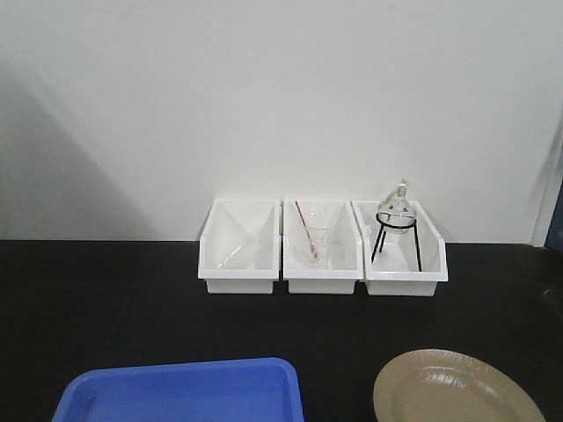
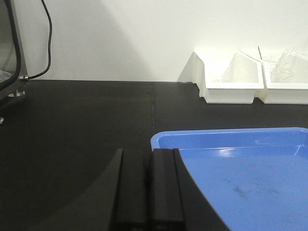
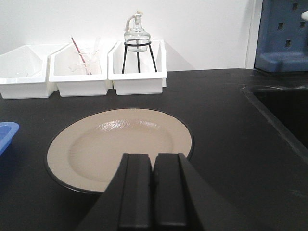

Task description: Place disk in tray to left cabinet

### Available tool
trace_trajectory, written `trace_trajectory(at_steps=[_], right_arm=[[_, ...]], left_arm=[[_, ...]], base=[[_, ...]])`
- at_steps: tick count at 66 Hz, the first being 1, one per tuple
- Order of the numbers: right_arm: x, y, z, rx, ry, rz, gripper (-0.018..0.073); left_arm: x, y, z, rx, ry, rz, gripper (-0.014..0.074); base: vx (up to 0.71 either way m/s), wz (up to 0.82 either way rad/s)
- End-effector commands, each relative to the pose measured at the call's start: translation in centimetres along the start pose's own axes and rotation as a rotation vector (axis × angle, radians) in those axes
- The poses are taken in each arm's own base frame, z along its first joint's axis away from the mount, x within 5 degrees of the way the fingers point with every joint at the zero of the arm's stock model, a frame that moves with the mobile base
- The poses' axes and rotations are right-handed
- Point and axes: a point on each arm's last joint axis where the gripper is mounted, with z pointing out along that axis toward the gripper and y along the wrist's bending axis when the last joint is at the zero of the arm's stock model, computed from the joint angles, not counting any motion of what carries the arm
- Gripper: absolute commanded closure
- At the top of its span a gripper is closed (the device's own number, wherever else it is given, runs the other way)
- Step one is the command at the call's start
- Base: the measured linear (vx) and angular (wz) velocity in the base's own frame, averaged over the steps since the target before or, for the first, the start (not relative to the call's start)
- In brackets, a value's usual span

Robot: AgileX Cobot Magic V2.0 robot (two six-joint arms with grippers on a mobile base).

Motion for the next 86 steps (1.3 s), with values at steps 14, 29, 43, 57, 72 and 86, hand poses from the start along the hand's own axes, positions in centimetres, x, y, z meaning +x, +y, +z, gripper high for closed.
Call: trace_trajectory(at_steps=[14,29,43,57,72,86], right_arm=[[0.0,0.1,0.0,-0.008,-0.069,-0.019,0.0564],[0.0,0.1,0.0,-0.008,-0.069,-0.019,0.0564],[0.0,0.1,0.0,-0.008,-0.069,-0.019,0.0564],[-0.2,0.1,0.0,-0.010,-0.082,-0.020,0.0564],[-1.1,0.3,-0.1,-0.028,-0.191,-0.034,0.0564],[-4.8,0.6,-1.3,-0.063,-0.436,-0.031,0.0561]], left_arm=[[-0.1,0.1,0.1,-0.008,-0.057,-0.008,0.0603],[-0.1,0.1,0.1,-0.008,-0.057,-0.008,0.0603],[-0.1,0.1,0.1,-0.008,-0.057,-0.008,0.0603],[-0.1,0.1,0.1,-0.008,-0.063,-0.008,0.0603],[-0.8,0.1,0.0,-0.014,-0.130,-0.010,0.0603],[-4.7,0.3,-1.0,-0.032,-0.374,-0.001,0.0603]], base=[[0.00,0.00],[0.00,0.00],[0.00,0.00],[0.00,0.00],[0.00,0.00],[0.00,0.00]])
